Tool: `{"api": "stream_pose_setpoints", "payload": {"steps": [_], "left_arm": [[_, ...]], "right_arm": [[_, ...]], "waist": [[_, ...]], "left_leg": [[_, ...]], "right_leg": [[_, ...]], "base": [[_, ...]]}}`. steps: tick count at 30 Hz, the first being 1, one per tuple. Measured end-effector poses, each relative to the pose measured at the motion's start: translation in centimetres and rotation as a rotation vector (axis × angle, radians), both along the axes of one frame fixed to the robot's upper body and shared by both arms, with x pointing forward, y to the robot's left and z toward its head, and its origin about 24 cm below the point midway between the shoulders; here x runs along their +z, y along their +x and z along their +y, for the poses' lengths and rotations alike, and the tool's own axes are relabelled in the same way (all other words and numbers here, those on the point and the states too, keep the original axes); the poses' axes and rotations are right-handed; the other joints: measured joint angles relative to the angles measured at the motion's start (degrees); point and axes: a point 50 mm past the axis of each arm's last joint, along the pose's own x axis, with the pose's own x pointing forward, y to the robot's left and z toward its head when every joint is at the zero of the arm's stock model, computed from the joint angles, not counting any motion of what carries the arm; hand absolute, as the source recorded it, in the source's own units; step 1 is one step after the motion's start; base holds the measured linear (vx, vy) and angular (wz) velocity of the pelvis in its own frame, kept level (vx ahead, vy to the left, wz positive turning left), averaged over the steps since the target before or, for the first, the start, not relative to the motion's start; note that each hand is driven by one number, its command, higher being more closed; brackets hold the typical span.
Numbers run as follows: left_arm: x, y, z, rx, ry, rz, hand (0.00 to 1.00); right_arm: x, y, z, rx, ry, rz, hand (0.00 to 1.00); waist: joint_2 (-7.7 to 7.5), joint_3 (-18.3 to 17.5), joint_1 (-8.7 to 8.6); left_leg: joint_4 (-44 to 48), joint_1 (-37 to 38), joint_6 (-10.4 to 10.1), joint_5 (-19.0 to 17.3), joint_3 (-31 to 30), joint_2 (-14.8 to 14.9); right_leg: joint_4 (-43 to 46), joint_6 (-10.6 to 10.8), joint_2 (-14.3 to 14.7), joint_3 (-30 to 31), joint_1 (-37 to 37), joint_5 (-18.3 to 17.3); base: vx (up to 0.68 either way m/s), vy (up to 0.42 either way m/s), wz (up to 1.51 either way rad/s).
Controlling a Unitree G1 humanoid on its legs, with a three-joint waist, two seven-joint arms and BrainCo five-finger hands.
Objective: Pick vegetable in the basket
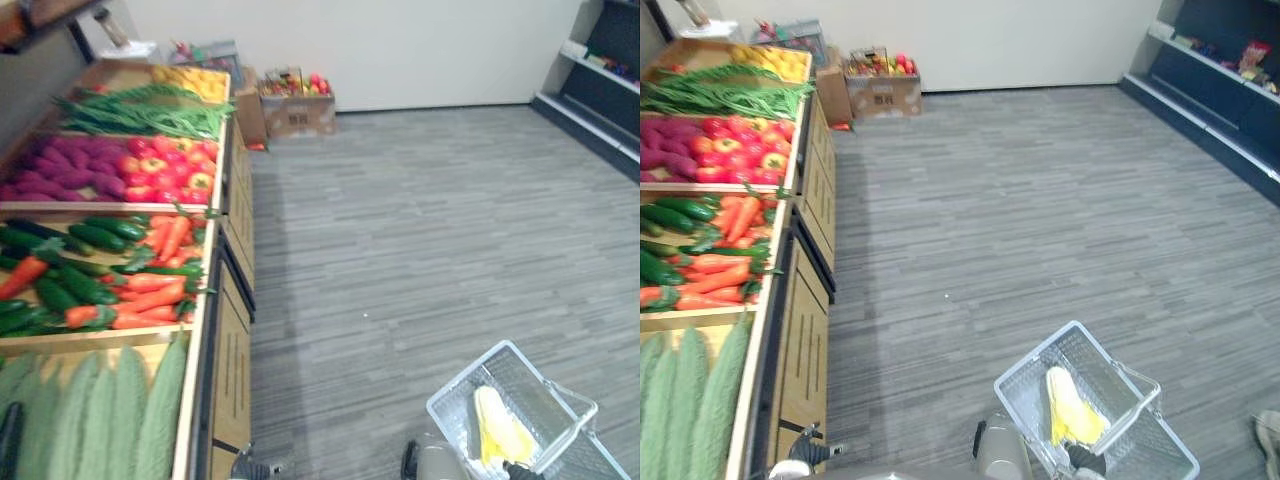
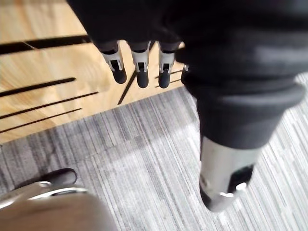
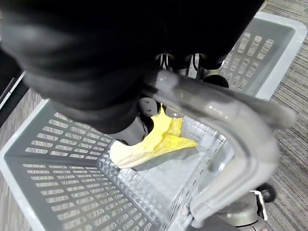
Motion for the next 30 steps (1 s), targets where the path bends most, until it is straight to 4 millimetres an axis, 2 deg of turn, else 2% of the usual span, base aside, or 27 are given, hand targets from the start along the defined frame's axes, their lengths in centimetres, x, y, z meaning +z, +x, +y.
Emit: {"api": "stream_pose_setpoints", "payload": {"steps": [1,2,3,5,6,8,9,10,11,12,13,14,15,17,18,19,20,21,22,23,24,25,26,27,28,29,30], "left_arm": [[0.5,1.4,0.2,-0.009,0.011,-0.037,0.00],[1.0,2.6,0.6,-0.016,0.024,-0.068,0.00],[1.2,3.7,0.0,-0.024,0.008,-0.098,0.00],[1.9,5.1,-0.2,-0.024,0.002,-0.151,0.00],[2.2,5.7,-0.3,-0.017,0.003,-0.174,0.00],[2.3,5.8,-0.3,-0.011,0.006,-0.187,0.00],[2.3,5.7,-0.3,-0.006,0.006,-0.186,0.00],[2.2,5.6,-0.2,-0.002,0.005,-0.183,0.00],[1.9,4.9,-0.1,0.023,0.000,-0.167,0.00],[1.4,3.7,-0.1,0.048,-0.009,-0.129,0.00],[1.2,3.5,-0.2,0.048,-0.010,-0.120,0.00],[0.7,2.2,-0.2,0.059,-0.016,-0.082,0.00],[0.2,0.9,-0.3,0.078,-0.024,-0.043,0.00],[0.4,0.6,0.4,0.151,-0.028,-0.065,0.00],[0.4,0.4,0.5,0.164,-0.030,-0.064,0.00],[0.3,0.3,0.4,0.178,-0.035,-0.063,0.00],[0.1,-0.2,0.2,0.186,-0.041,-0.050,0.00],[0.0,-0.6,0.1,0.190,-0.043,-0.038,0.00],[-0.3,-1.2,-0.6,0.189,-0.063,-0.022,0.00],[-0.4,-1.4,-0.1,0.192,-0.055,-0.009,0.00],[-0.4,-1.5,0.1,0.190,-0.054,-0.005,0.00],[-0.5,-2.0,0.4,0.188,-0.053,0.014,0.00],[-0.7,-2.9,0.4,0.201,-0.053,0.039,0.00],[-0.8,-3.3,0.4,0.199,-0.054,0.057,0.00],[-1.0,-4.3,0.4,0.188,-0.048,0.097,0.00],[-1.1,-4.9,0.5,0.184,-0.042,0.115,0.00],[-1.2,-5.3,0.4,0.182,-0.043,0.124,0.00]], "right_arm": [[-0.1,0.1,0.2,0.001,0.009,0.005,1.00],[-0.1,0.2,0.3,0.002,0.015,0.010,1.00],[-0.1,0.6,0.2,0.000,0.017,0.007,1.00],[0.0,0.6,0.0,-0.028,0.018,0.000,1.00],[-0.1,0.2,-0.3,-0.044,0.014,0.009,1.00],[-0.2,-0.4,-0.6,-0.062,0.014,0.024,1.00],[-0.4,-1.1,-0.4,-0.071,0.027,0.052,1.00],[-0.5,-1.2,-0.4,-0.072,0.030,0.057,1.00],[-0.6,-1.4,-0.2,-0.074,0.038,0.068,1.00],[-0.6,-1.7,-0.3,-0.074,0.039,0.083,1.00],[-0.6,-1.7,-0.3,-0.074,0.039,0.085,1.00],[-0.6,-1.7,-0.5,-0.074,0.036,0.087,1.00],[-0.6,-1.8,-0.5,-0.068,0.033,0.088,1.00],[-0.5,-1.5,-0.5,-0.033,0.020,0.082,1.00],[-0.4,-1.4,-0.5,-0.027,0.015,0.077,1.00],[-0.3,-1.2,-0.7,-0.018,0.008,0.072,1.00],[-0.1,-0.9,-1.1,-0.015,-0.006,0.063,1.00],[0.0,-1.0,-1.4,-0.013,-0.016,0.060,1.00],[0.1,-1.2,-1.4,-0.003,-0.024,0.058,1.00],[-0.3,-1.3,-0.4,-0.006,0.004,0.072,1.00],[-0.5,-1.5,0.0,0.000,0.017,0.078,1.00],[-0.5,-0.6,0.5,0.008,0.033,0.062,1.00],[-0.3,0.7,0.8,0.017,0.039,0.038,1.00],[-0.3,1.2,0.8,0.020,0.041,0.027,1.00],[-0.2,1.7,1.0,0.025,0.046,0.018,1.00],[-0.2,1.6,1.0,0.027,0.046,0.021,1.00],[-0.3,1.5,1.0,0.027,0.047,0.025,1.00]], "waist": [[-0.74,0.41,-0.03],[-1.19,1.06,-0.07],[0.13,1.61,-0.28],[-0.26,1.77,-0.31],[0.28,1.53,-0.47],[1.26,0.90,-0.69],[1.62,0.69,-1.01],[1.64,0.67,-1.11],[1.67,0.63,-1.89],[1.49,0.74,-1.70],[1.20,0.92,-1.61],[1.24,0.96,-1.20],[0.38,1.37,-0.25],[-0.05,1.57,1.14],[-0.19,1.57,1.38],[-0.46,1.46,1.81],[-0.22,1.23,2.41],[0.64,0.81,2.52],[2.09,-0.12,3.09],[1.05,-1.31,2.53],[-0.24,-1.60,2.48],[-1.55,-1.67,3.17],[-1.79,-1.74,3.73],[-1.80,-1.74,3.87],[-2.06,-1.85,4.11],[-1.93,-2.25,4.66],[-2.08,-2.56,4.67]], "left_leg": [[-0.73,0.77,-1.22,-0.71,-0.11,1.26],[-1.97,2.42,-2.44,-1.45,-0.07,2.66],[-2.03,3.42,-2.74,-0.95,-0.06,5.00],[-1.06,3.33,-4.82,2.09,-1.59,5.71],[1.64,3.04,-5.59,3.95,-4.09,6.76],[6.21,1.18,-6.27,5.80,-7.05,8.24],[11.91,-1.55,-6.61,9.23,-10.19,9.11],[13.54,-2.24,-6.89,10.26,-10.69,9.23],[20.92,-6.10,-7.37,15.34,-12.63,9.48],[33.21,-12.09,-7.41,22.76,-12.59,9.82],[36.02,-13.20,-7.49,22.50,-12.50,10.19],[45.11,-17.68,-7.05,19.21,-11.07,10.41],[50.24,-20.76,-6.50,15.68,-8.74,10.03],[52.15,-26.37,-4.50,11.84,-4.80,9.19],[51.84,-28.58,-4.08,11.09,-3.03,8.97],[48.56,-32.55,-3.47,9.96,1.21,7.91],[38.95,-34.34,-2.24,10.96,8.10,6.74],[32.45,-34.63,-0.47,13.65,11.41,6.01],[24.83,-34.97,7.10,15.66,19.65,5.53],[21.02,-33.46,8.83,13.09,22.95,3.03],[18.72,-32.92,9.06,13.03,24.57,1.64],[15.44,-32.18,10.25,13.59,27.19,-0.36],[15.02,-31.95,11.42,13.26,27.95,-0.89],[15.09,-31.42,12.04,12.85,27.98,-1.16],[13.99,-29.29,12.41,12.50,27.51,-2.64],[11.04,-26.55,12.09,12.30,26.11,-4.51],[9.41,-25.51,11.24,11.67,24.83,-5.11]], "right_leg": [[-7.82,1.63,0.21,-0.02,0.21,1.06],[-10.82,1.71,0.71,-1.12,1.15,7.23],[-6.54,0.06,2.59,-2.36,0.48,4.03],[0.28,-1.22,2.51,-2.17,-2.06,-1.11],[4.17,-2.58,2.83,-2.97,-2.30,-4.54],[4.97,-3.67,3.76,-4.41,-1.05,-7.09],[4.22,-4.22,4.35,-5.91,1.54,-8.92],[3.92,-4.48,4.46,-6.24,2.18,-9.16],[2.10,-4.73,4.83,-7.66,5.08,-9.82],[-1.89,-4.96,5.29,-8.48,9.95,-10.66],[-2.70,-4.99,5.35,-8.51,10.76,-10.65],[-4.72,-5.02,5.75,-8.69,14.71,-10.64],[-6.69,-5.01,5.61,-8.68,18.80,-10.63],[-9.28,-4.98,4.43,-9.72,24.08,-10.64],[-10.27,-4.94,3.93,-10.46,25.59,-10.64],[-12.16,-3.82,2.83,-11.87,27.92,-10.65],[-14.04,-1.36,2.16,-13.33,29.91,-10.75],[-14.67,0.01,2.74,-13.94,30.96,-10.92],[-15.06,2.12,3.50,-14.88,32.39,-12.19],[-15.92,2.86,2.30,-15.88,33.82,-12.33],[-16.18,2.96,1.54,-15.89,33.70,-11.84],[-17.46,2.23,0.99,-15.35,33.58,-9.78],[-17.92,2.29,1.08,-14.33,33.75,-7.23],[-17.72,2.32,1.06,-13.71,34.36,-6.18],[-15.85,2.58,0.37,-13.05,35.30,-4.22],[-10.10,3.20,-0.76,-12.02,34.57,-2.22],[-6.01,4.67,-1.12,-11.83,33.31,-0.99]], "base": [[0.37,-0.351,0.02],[0.47,-0.425,0.07],[0.50,-0.420,0.04],[0.42,-0.348,0.00],[0.44,-0.346,-0.04],[0.52,-0.329,0.18],[0.39,-0.211,0.34],[0.50,-0.244,0.46],[0.49,-0.202,0.42],[0.49,-0.202,0.38],[0.45,-0.171,0.21],[0.43,-0.124,0.04],[0.50,-0.128,0.06],[0.37,-0.018,0.24],[0.33,0.062,0.38],[0.33,0.098,0.28],[0.34,0.114,0.32],[0.40,0.149,0.52],[0.47,0.194,1.12],[0.47,0.204,1.25],[0.46,0.203,1.24],[0.42,0.200,0.72],[0.47,0.227,0.55],[0.37,0.188,0.47],[0.39,0.208,0.55],[0.30,0.174,0.65],[0.34,0.199,0.90]]}}
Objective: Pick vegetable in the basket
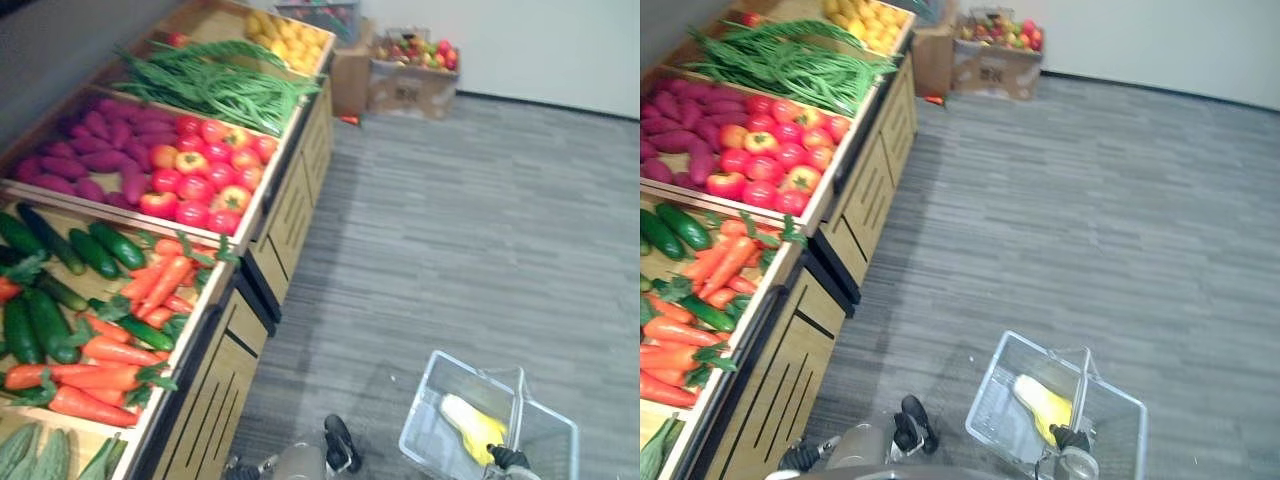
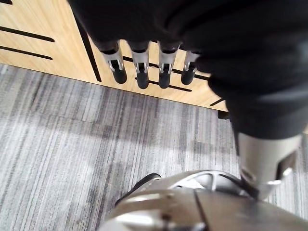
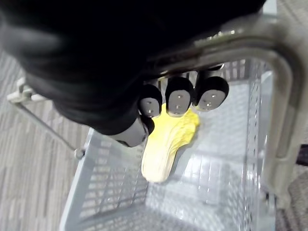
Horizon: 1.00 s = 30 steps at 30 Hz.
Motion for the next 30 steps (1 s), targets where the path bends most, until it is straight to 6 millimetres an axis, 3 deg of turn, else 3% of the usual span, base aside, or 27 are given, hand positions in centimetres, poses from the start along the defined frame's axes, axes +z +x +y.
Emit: {"api": "stream_pose_setpoints", "payload": {"steps": [1,2,3,4,7,10,12,14,18,20,21,22,23,25,27,29,30], "left_arm": [[0.0,-0.3,0.0,-0.015,0.000,0.012,0.00],[0.0,-0.1,0.0,-0.041,0.001,0.011,0.00],[0.0,0.0,0.1,-0.049,0.003,0.010,0.00],[0.0,0.0,0.1,-0.057,0.003,0.013,0.00],[0.3,0.9,0.3,-0.061,0.013,-0.017,0.00],[0.7,2.0,0.5,-0.033,0.020,-0.060,0.00],[0.7,2.6,0.1,-0.024,0.013,-0.075,0.00],[0.8,2.8,0.2,0.002,0.016,-0.090,0.00],[0.8,3.2,-0.1,0.005,0.010,-0.103,0.00],[0.9,3.2,0.2,0.008,0.014,-0.105,0.00],[1.0,3.2,0.7,0.013,0.029,-0.108,0.00],[0.7,3.1,-0.1,0.040,0.003,-0.101,0.00],[0.5,2.5,-0.8,0.065,-0.020,-0.098,0.00],[0.1,1.3,-1.2,0.112,-0.039,-0.069,0.00],[-0.1,0.0,-1.1,0.216,-0.062,-0.058,0.00],[-0.2,-0.5,-1.0,0.249,-0.069,-0.051,0.00],[-0.3,-0.9,-0.9,0.280,-0.075,-0.044,0.00]], "right_arm": [[-0.1,-0.1,0.2,0.004,0.007,0.008,1.00],[-0.3,-0.4,0.5,0.006,0.018,0.023,1.00],[-0.4,-0.5,0.6,0.009,0.025,0.027,1.00],[-0.4,-0.4,0.7,0.020,0.025,0.018,1.00],[-0.1,-0.2,0.1,0.003,0.007,0.000,1.00],[0.2,0.0,-0.3,-0.018,-0.008,-0.026,1.00],[0.2,-0.2,-0.7,-0.058,-0.010,-0.031,1.00],[0.0,-0.4,-0.3,-0.088,0.010,-0.026,1.00],[-0.1,-0.4,0.3,-0.103,0.034,-0.020,1.00],[-0.3,-0.9,0.4,-0.112,0.037,-0.010,1.00],[-0.5,-1.5,0.7,-0.132,0.047,0.002,1.00],[-0.3,-1.9,-0.4,-0.183,0.030,0.001,1.00],[0.0,-2.0,-1.3,-0.227,0.009,-0.012,1.00],[0.0,-2.3,-2.0,-0.268,0.005,-0.009,1.00],[-0.1,-2.9,-2.3,-0.338,0.020,-0.005,1.00],[0.0,-3.4,-2.7,-0.384,0.019,-0.002,1.00],[-0.1,-3.8,-2.8,-0.405,0.025,0.013,1.00]], "waist": [[1.09,-1.26,-0.13],[0.84,-1.49,-0.22],[0.67,-1.53,-0.14],[0.68,-1.48,-0.28],[0.79,-1.67,-0.90],[0.24,-2.06,-0.79],[0.23,-1.99,-0.11],[0.42,-2.03,1.31],[0.21,-1.97,1.55],[-1.12,-1.93,1.19],[-2.82,-2.18,1.13],[0.03,-2.12,1.51],[1.74,-2.55,1.40],[3.64,-2.56,1.08],[3.46,-2.46,-0.40],[3.29,-2.36,-1.03],[3.28,-2.36,-1.89]], "left_leg": [[-2.64,1.56,-1.28,-0.77,-2.96,-1.32],[-4.79,3.38,-1.73,-0.52,-5.84,-2.53],[-5.77,4.45,-1.90,-0.31,-7.40,-3.09],[-7.35,6.78,-1.83,0.04,-10.75,-4.04],[-9.63,12.11,-1.76,0.46,-19.36,-5.89],[-10.05,14.90,-1.94,0.34,-27.68,-6.48],[-9.50,16.70,-2.94,-0.15,-32.22,-6.12],[-7.98,17.25,-5.66,-1.94,-36.49,-4.25],[-3.68,14.79,-9.42,-5.64,-46.99,-1.31],[-2.16,13.80,-11.99,-7.27,-51.25,-1.23],[-1.74,13.24,-13.07,-8.07,-52.42,-1.65],[-1.34,12.88,-14.48,-9.03,-54.48,1.88],[-1.80,12.33,-15.76,-7.87,-54.40,3.87],[-4.29,12.07,-17.87,-4.23,-54.44,7.09],[-6.49,10.19,-18.18,1.70,-49.74,9.27],[-7.64,10.19,-18.15,3.72,-43.96,9.91],[-9.52,10.29,-17.94,5.68,-36.78,10.50]], "right_leg": [[10.34,3.00,-1.53,0.63,-3.73,4.35],[21.73,4.65,-2.51,3.08,-8.39,7.47],[27.47,5.02,-2.75,3.88,-10.96,7.65],[36.29,4.58,-3.00,4.28,-14.80,7.35],[43.37,1.41,-4.55,1.68,-21.08,3.06],[38.71,-1.66,-6.72,1.00,-25.40,-0.28],[29.17,-2.86,-7.54,1.93,-26.24,-1.02],[12.75,-3.11,-5.72,7.60,-25.98,-0.70],[-3.52,-2.15,-2.36,17.46,-25.56,-0.04],[-6.90,-0.15,-2.81,18.84,-23.60,1.30],[-7.47,0.97,-3.82,17.77,-22.61,2.92],[-5.06,1.61,-1.74,13.46,-21.96,-0.17],[-3.51,-0.02,-0.37,10.55,-21.96,-2.91],[-1.76,-2.31,0.94,6.36,-21.27,-4.90],[-2.97,-3.64,1.56,0.87,-19.03,-5.29],[-4.19,-4.27,1.66,-1.21,-17.63,-5.34],[-5.39,-4.46,1.58,-3.46,-16.14,-5.28]], "base": [[0.26,0.118,1.13],[0.27,0.096,1.19],[0.28,0.048,1.23],[0.23,0.029,1.04],[0.30,-0.006,1.57],[0.31,-0.077,1.65],[0.30,-0.120,1.25],[0.30,-0.190,1.08],[0.33,-0.437,1.32],[0.18,-0.532,1.39],[0.14,-0.659,1.28],[0.17,-0.709,1.36],[0.15,-0.537,1.05],[0.12,-0.416,0.92],[0.12,-0.439,1.16],[0.09,-0.279,0.87],[0.06,-0.185,0.82]]}}
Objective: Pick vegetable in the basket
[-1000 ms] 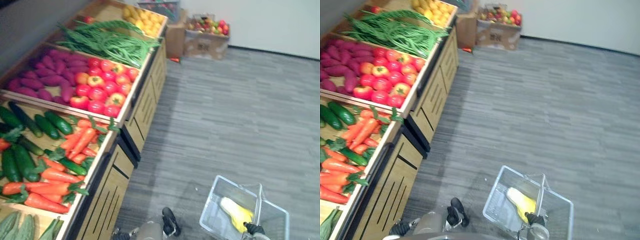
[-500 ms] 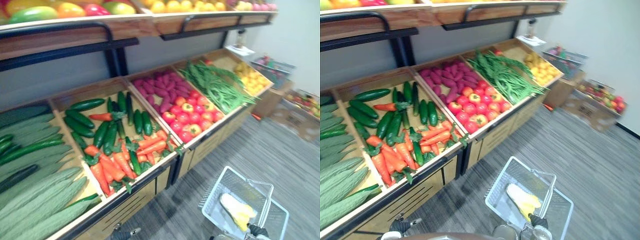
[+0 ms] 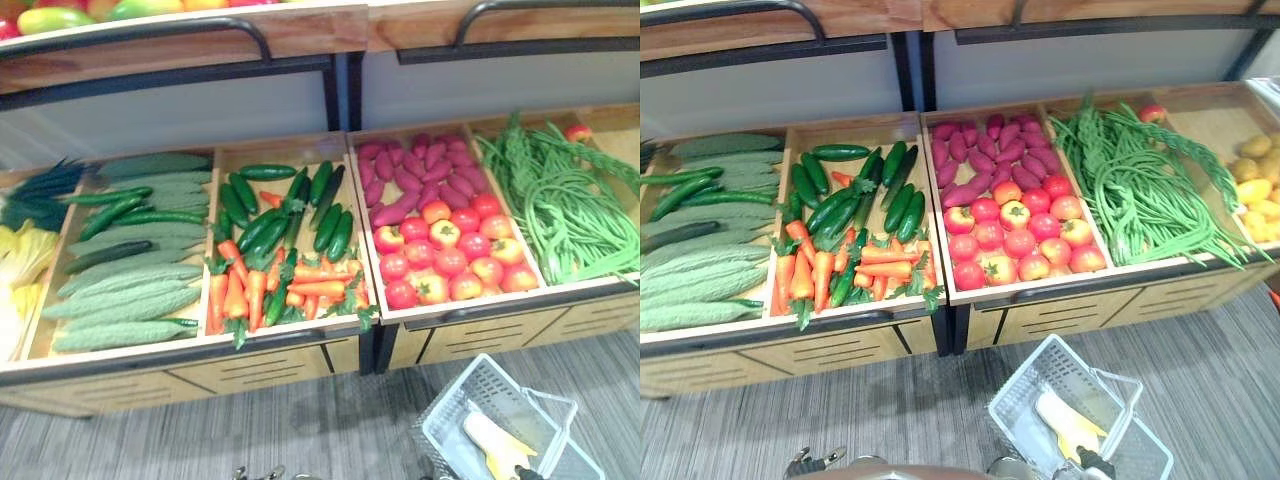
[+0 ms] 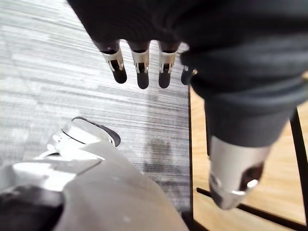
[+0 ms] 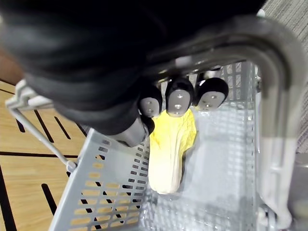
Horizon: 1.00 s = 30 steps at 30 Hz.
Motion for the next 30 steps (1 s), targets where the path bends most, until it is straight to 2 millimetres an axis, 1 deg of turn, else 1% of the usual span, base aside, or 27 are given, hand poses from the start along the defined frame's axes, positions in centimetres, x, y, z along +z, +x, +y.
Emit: {"api": "stream_pose_setpoints", "payload": {"steps": [1,2,3,5,6,9,12,13,14,15,16,18,19,21,22,24,25,27,28,29,30], "left_arm": [[0.0,-0.1,0.0,0.014,-0.004,0.002,0.00],[0.0,-0.2,0.0,0.017,-0.004,0.003,0.00],[-0.1,-0.2,0.1,0.026,-0.003,0.005,0.00],[-0.1,-0.4,0.1,0.030,-0.002,0.008,0.00],[-0.1,-0.6,0.1,0.034,0.001,0.015,0.00],[0.0,-0.3,0.4,0.037,0.013,0.008,0.00],[0.7,1.6,1.1,0.034,0.068,-0.053,0.00],[1.3,2.8,1.7,0.027,0.106,-0.109,0.00],[2.4,4.3,2.4,0.010,0.166,-0.183,0.00],[3.1,5.0,2.8,-0.007,0.208,-0.217,0.00],[4.5,6.3,3.5,-0.041,0.304,-0.290,0.00],[6.9,8.1,4.4,-0.068,0.439,-0.403,0.00],[8.4,9.0,4.9,-0.079,0.527,-0.467,0.00],[10.5,10.2,5.7,-0.076,0.656,-0.549,0.00],[11.1,10.4,5.9,-0.073,0.684,-0.571,0.00],[13.8,11.7,6.8,-0.056,0.824,-0.664,0.00],[14.4,12.0,6.9,-0.049,0.857,-0.688,0.00],[17.1,12.7,7.7,-0.013,0.982,-0.774,0.00],[17.6,12.9,7.9,-0.003,1.013,-0.791,0.00],[18.9,13.1,7.9,0.026,1.063,-0.837,0.00],[19.5,13.3,7.9,0.038,1.081,-0.863,0.00]], "right_arm": [[0.1,-0.4,-0.4,-0.027,-0.002,0.003,1.00],[0.0,-0.4,-0.4,-0.043,0.000,0.001,1.00],[-0.1,-0.6,-0.2,-0.073,0.016,-0.001,1.00],[-0.2,-0.7,0.1,-0.080,0.029,0.003,1.00],[-0.3,-0.3,0.5,-0.056,0.040,0.005,1.00],[-0.4,0.0,0.7,-0.017,0.040,0.009,1.00],[-0.3,-0.4,0.6,-0.008,0.025,0.024,1.00],[-0.4,-0.7,0.7,-0.009,0.026,0.032,1.00],[-0.5,-1.1,0.8,-0.002,0.024,0.045,1.00],[-0.4,-1.2,0.8,0.009,0.018,0.047,1.00],[-0.4,-1.3,0.8,0.026,0.004,0.045,1.00],[-0.3,-1.4,0.8,0.047,-0.015,0.045,1.00],[-0.3,-1.5,0.8,0.052,-0.023,0.045,1.00],[-0.2,-1.4,0.7,0.064,-0.033,0.039,1.00],[-0.2,-1.2,0.7,0.072,-0.037,0.036,1.00],[0.0,-0.9,0.6,0.099,-0.052,0.028,1.00],[0.0,-0.8,0.6,0.102,-0.053,0.027,1.00],[0.0,-0.4,0.7,0.129,-0.057,0.022,1.00],[0.0,-0.4,0.7,0.130,-0.058,0.021,1.00],[0.0,-0.4,0.8,0.134,-0.058,0.021,1.00],[0.0,-0.4,0.8,0.136,-0.059,0.022,1.00]], "waist": [[-0.01,-0.01,-0.17],[-0.01,-0.01,-0.21],[0.01,-0.03,-0.38],[0.07,-0.05,-0.31],[0.11,-0.10,-0.24],[0.00,-0.03,-0.30],[-0.41,0.05,-1.11],[-0.54,0.13,-1.44],[-0.75,0.07,-1.29],[-0.79,0.05,-1.29],[-0.79,0.07,-1.33],[-0.76,0.06,-1.39],[-0.75,0.05,-1.41],[-0.76,0.05,-1.42],[-0.77,0.04,-1.44],[-0.82,0.01,-1.41],[-0.84,-0.01,-1.35],[-0.97,-0.12,-1.35],[-0.99,-0.14,-1.35],[-1.02,-0.16,-1.34],[-1.03,-0.16,-1.34]], "left_leg": [[-2.16,0.69,-0.05,1.78,6.68,-0.01],[-3.34,1.13,0.03,2.53,9.45,-0.14],[-6.30,1.43,0.38,3.78,13.66,-0.80],[-7.62,1.44,0.42,3.92,13.67,-0.97],[-8.60,1.32,0.37,3.96,13.84,-1.27],[-8.97,0.86,0.73,4.22,14.73,-2.20],[-10.48,0.71,1.63,5.20,13.40,-3.79],[-11.01,0.91,1.73,5.51,13.13,-4.17],[-11.11,0.96,1.79,5.56,12.89,-4.39],[-11.17,0.96,1.84,5.59,12.69,-4.48],[-11.31,0.88,1.91,5.70,12.06,-4.65],[-11.32,0.85,1.93,5.71,11.88,-4.83],[-11.33,0.89,1.94,5.70,11.85,-4.91],[-11.35,0.88,1.94,5.68,11.81,-4.96],[-11.35,0.88,1.94,5.68,11.81,-4.95],[-11.35,0.85,1.99,5.65,11.81,-4.95],[-11.35,0.82,2.00,5.63,11.81,-4.95],[-11.35,0.82,2.01,5.63,11.83,-4.95],[-11.35,0.82,2.02,5.62,11.84,-4.95],[-11.35,0.82,2.04,5.60,11.85,-4.96],[-11.35,0.82,2.04,5.60,11.85,-4.98]], "right_leg": [[-0.73,-0.01,-0.11,-1.26,0.65,0.01],[-1.07,0.00,-0.11,-1.76,0.81,0.01],[-2.26,0.23,-0.07,-2.87,0.80,0.39],[-3.32,0.50,0.22,-3.09,0.86,1.11],[-5.89,0.73,0.84,-2.71,1.16,3.19],[-8.29,1.12,0.84,-2.19,1.16,5.25],[-9.56,1.81,-0.17,-2.98,1.56,6.09],[-9.68,1.84,-0.45,-3.49,2.06,6.11],[-9.69,1.87,-0.63,-3.74,2.25,6.13],[-9.68,1.90,-0.70,-3.82,2.26,6.14],[-9.65,1.94,-0.83,-4.09,2.28,6.16],[-9.64,2.02,-0.98,-4.29,2.40,6.22],[-9.64,2.07,-1.06,-4.34,2.49,6.24],[-9.67,2.07,-1.08,-4.40,2.52,6.25],[-9.68,2.07,-1.07,-4.40,2.52,6.25],[-9.85,2.06,-1.01,-4.38,2.53,6.26],[-9.90,2.06,-0.98,-4.38,2.53,6.26],[-10.11,2.06,-0.90,-4.34,2.60,6.29],[-10.14,2.06,-0.90,-4.33,2.60,6.30],[-10.19,1.97,-0.88,-4.26,2.60,6.36],[-10.23,1.96,-0.88,-4.19,2.60,6.36]], "base": [[0.04,-0.132,0.74],[0.00,-0.014,0.66],[-0.02,0.032,0.45],[-0.04,0.066,0.21],[-0.04,0.068,-0.05],[-0.07,0.068,-0.11],[-0.05,0.083,0.20],[-0.01,0.052,0.28],[-0.01,0.056,0.21],[0.01,0.024,0.11],[0.01,0.016,0.10],[0.02,0.016,0.07],[0.00,0.000,0.00],[0.02,0.006,0.01],[0.00,0.000,0.00],[0.00,0.000,0.00],[0.00,0.000,0.00],[0.00,0.000,0.00],[0.00,0.000,0.00],[0.00,0.000,0.00],[0.00,0.000,0.00]]}}
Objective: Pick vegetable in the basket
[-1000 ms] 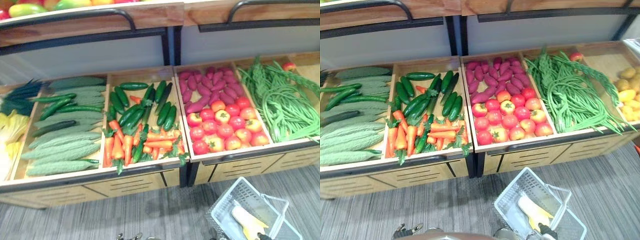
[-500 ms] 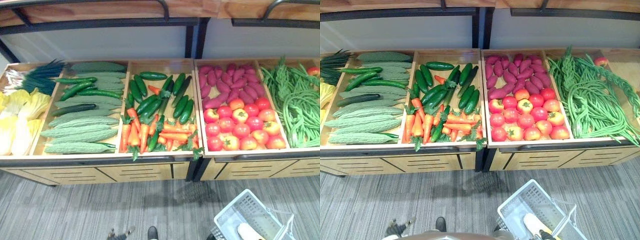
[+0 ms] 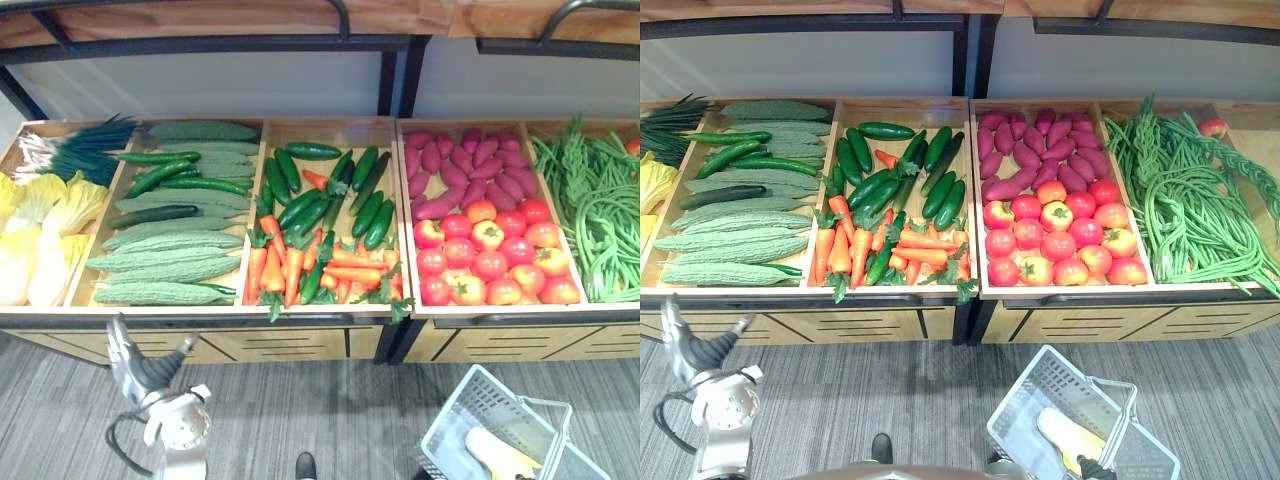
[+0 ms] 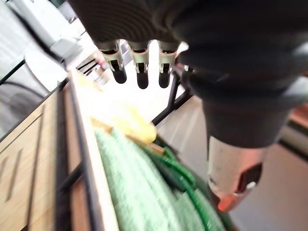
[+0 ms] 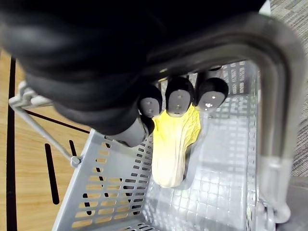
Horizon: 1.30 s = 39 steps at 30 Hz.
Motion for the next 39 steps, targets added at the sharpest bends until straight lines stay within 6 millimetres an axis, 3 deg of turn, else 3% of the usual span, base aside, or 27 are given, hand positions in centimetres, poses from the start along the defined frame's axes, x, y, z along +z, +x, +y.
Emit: {"api": "stream_pose_setpoints", "payload": {"steps": [4,9,12,16,20,22,29,39], "left_arm": [[3.0,1.0,-0.6,-0.039,0.123,-0.099,0.00],[4.7,3.4,-1.0,-0.320,0.393,0.046,0.00],[4.2,5.0,-1.9,-0.585,0.597,0.240,0.00],[1.3,6.1,-5.5,-0.999,0.765,0.483,0.00],[0.4,7.7,-7.9,-1.168,0.824,0.557,0.00],[0.3,8.2,-8.4,-1.195,0.842,0.574,0.00],[0.5,11.0,-9.2,-1.140,0.851,0.588,0.00],[1.0,13.1,-9.0,-1.012,0.856,0.622,0.00]], "right_arm": [[0.2,0.4,-0.3,0.035,-0.014,0.002,1.00],[0.3,1.1,-0.5,0.112,-0.031,0.007,1.00],[0.6,1.3,-1.1,0.158,-0.052,0.014,1.00],[1.0,1.9,-1.8,0.195,-0.083,-0.002,1.00],[1.3,1.9,-2.4,0.223,-0.112,0.009,1.00],[1.5,2.4,-2.4,0.266,-0.131,0.004,1.00],[1.9,3.7,-2.3,0.346,-0.169,-0.018,1.00],[1.8,2.6,-2.8,0.289,-0.164,-0.003,1.00]], "waist": [[0.05,-0.04,-0.15],[0.33,-0.16,-0.48],[0.55,-0.29,-1.26],[1.50,-0.45,-1.81],[2.02,-0.34,-2.42],[2.37,-0.32,-3.34],[3.12,-0.06,-3.36],[3.30,0.00,-3.46]], "left_leg": [[0.00,0.15,0.11,-0.07,0.42,-0.05],[0.01,0.14,0.21,-0.13,1.92,-0.03],[0.01,0.19,0.26,-0.15,2.62,-0.09],[0.01,0.31,0.36,-0.20,5.00,-0.28],[0.00,1.53,0.35,-0.21,6.76,-0.15],[-0.02,1.62,0.34,-0.22,7.54,-0.08],[-0.28,1.90,0.18,-0.32,11.60,0.22],[-0.07,2.33,-0.12,-0.57,13.18,0.34]], "right_leg": [[-0.66,-0.36,0.22,1.36,-0.06,0.52],[-2.27,-0.47,0.66,2.93,-0.47,2.01],[-2.89,-0.51,0.74,3.64,-0.64,2.65],[-4.09,-0.48,0.85,6.24,-1.68,4.16],[-4.05,-0.64,1.02,8.00,-1.69,4.44],[-4.04,-0.70,1.08,8.59,-2.00,4.63],[-4.27,-0.97,1.70,12.91,-4.46,5.92],[-5.00,-0.90,2.01,14.09,-4.51,6.28]], "base": [[0.00,0.007,-0.06],[-0.02,0.009,-0.16],[-0.03,0.016,-0.13],[-0.03,0.013,-0.29],[-0.01,-0.001,-0.21],[-0.03,-0.006,-0.24],[-0.04,-0.013,-0.29],[0.01,-0.021,-0.06]]}}
